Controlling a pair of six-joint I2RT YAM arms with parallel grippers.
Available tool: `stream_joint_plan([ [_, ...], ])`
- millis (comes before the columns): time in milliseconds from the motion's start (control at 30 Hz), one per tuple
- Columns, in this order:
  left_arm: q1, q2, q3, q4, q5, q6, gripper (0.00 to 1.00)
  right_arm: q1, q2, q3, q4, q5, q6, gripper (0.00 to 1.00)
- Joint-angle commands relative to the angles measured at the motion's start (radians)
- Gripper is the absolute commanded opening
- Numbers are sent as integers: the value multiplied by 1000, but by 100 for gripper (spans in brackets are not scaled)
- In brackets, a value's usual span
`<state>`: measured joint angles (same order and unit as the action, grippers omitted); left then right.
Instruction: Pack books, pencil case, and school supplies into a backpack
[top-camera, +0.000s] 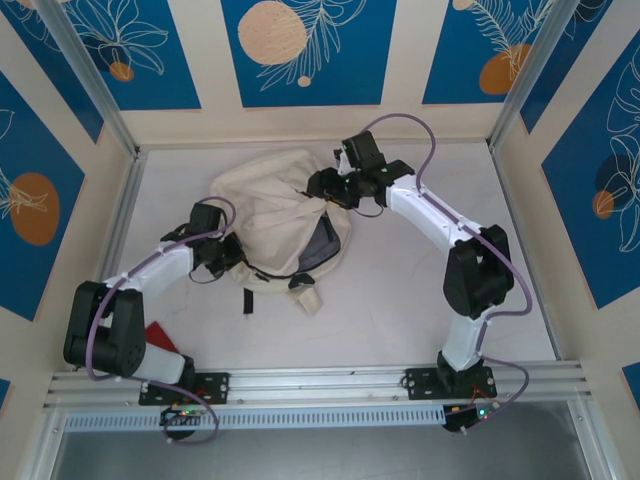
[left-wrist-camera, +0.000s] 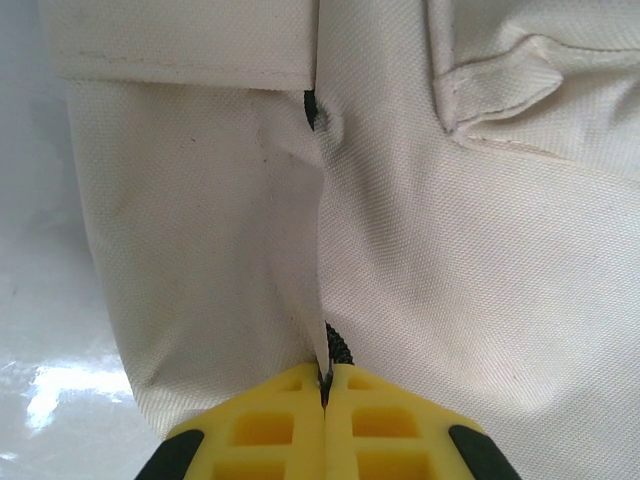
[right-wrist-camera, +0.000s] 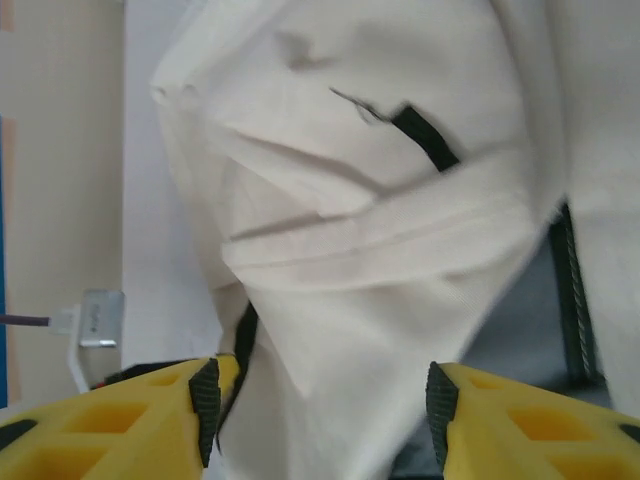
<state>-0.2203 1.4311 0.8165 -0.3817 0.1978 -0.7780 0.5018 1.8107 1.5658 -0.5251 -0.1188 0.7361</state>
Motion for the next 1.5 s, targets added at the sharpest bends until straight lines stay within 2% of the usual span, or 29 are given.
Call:
stream_joint_plan([
  [0,16,9,16,23,5,22,0,14,-24,-116,4,3,22,59],
  [133,16,9,21,21,13,22,0,35,-38,-235,98,-33,85,58],
  [300,16,5,24,24,26,14,0,34,32,-293,275,-154,127,67],
  [567,16,-7,16,25,35,8,0,30,147,-284,522,-255,164,76],
  [767,16,-9,13,27,42,6,0,40,192,-246,568,-378,194,81],
  [833,16,-11,13,27,40,6,0,35,175,-259,589,-430,209,77],
  [1033,16,-1,10,35,41,5,0,4,44,-367,723,-534,277,58],
  [1167,15,6,10,41,45,4,0,-12,-42,-410,731,-554,293,49],
  [1333,14,9,9,48,52,3,0,-30,-114,-439,703,-525,294,38],
  [1467,12,11,3,50,60,5,0,-46,-193,-472,593,-388,233,26],
])
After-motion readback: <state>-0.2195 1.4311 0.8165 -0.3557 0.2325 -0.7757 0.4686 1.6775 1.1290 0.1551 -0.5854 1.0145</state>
